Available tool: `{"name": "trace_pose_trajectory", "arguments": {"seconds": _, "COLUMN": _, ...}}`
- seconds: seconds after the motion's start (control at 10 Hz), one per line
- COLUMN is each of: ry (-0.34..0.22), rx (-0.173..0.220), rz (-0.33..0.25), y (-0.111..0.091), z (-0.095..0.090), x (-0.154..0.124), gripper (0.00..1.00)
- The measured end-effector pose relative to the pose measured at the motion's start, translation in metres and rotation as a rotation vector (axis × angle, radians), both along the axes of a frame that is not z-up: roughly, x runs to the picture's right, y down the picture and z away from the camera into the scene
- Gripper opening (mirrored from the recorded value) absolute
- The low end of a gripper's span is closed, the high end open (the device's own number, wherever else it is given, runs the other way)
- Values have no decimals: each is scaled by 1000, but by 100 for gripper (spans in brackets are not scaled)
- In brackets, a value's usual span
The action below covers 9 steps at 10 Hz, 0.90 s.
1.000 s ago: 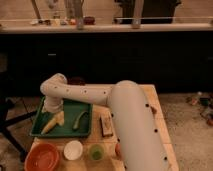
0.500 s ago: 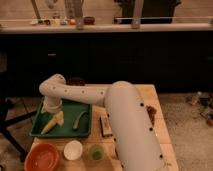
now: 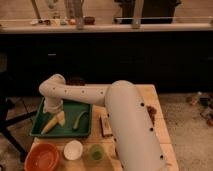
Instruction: Place banana in red bowl
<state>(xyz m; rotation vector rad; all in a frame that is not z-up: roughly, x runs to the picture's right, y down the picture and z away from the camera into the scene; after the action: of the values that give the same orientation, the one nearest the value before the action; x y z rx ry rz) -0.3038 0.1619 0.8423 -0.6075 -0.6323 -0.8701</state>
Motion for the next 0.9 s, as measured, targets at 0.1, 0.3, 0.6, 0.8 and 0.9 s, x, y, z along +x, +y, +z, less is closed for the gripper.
{"name": "trace_pose_trajectory", "arguments": {"seconds": 0.1, "ry": 5, "rx": 1, "rz": 0, "y": 0, "z": 1, "x": 2, "gripper": 80}}
{"name": "trace_pose_trajectory", "arguments": {"seconds": 0.3, "ry": 6, "rx": -3, "rz": 0, "y": 3, "z": 5, "x": 2, "gripper": 80}}
{"name": "trace_pose_trajectory", "arguments": {"seconds": 0.6, "ry": -8, "rx": -17, "rz": 2, "y": 5, "z": 19, "x": -1, "gripper": 80}}
{"name": "trace_pose_trajectory", "arguments": {"seconds": 0.8, "ry": -16, "rx": -27, "rz": 5, "y": 6, "z": 26, "x": -3, "gripper": 79}}
{"name": "trace_pose_trajectory", "arguments": {"seconds": 0.9, "ry": -20, "rx": -35, "rz": 6, "y": 8, "z": 30, "x": -3, "gripper": 70}}
